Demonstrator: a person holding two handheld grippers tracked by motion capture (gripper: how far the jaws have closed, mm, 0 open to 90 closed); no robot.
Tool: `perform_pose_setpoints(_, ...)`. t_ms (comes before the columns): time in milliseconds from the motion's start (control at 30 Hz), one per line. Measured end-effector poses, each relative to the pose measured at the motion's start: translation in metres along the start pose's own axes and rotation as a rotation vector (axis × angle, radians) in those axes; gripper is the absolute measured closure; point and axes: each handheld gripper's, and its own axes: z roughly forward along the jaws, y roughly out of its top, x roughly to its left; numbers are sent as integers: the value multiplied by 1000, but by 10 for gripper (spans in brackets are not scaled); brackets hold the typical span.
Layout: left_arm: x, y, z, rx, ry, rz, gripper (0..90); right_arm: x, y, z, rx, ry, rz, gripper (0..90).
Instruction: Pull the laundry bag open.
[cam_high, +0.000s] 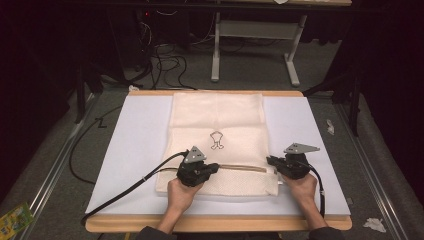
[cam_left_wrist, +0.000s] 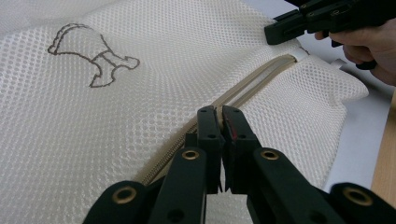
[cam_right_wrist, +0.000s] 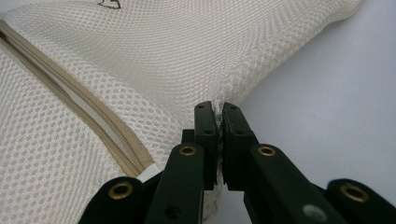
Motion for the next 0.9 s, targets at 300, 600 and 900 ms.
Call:
perform_pose_setpoints(300,6,-2,-8,-19,8,-17,868,0,0,-1,-1,-9,3,876)
perform_pose_setpoints(600,10,-3,-12,-27,16,-28,868,-1,1,-2,-5,-10,-3,876)
perform_pose_setpoints(900,16,-6,-21,-37,32,-45,868,-1,3,-3,-7,-21,-6,877)
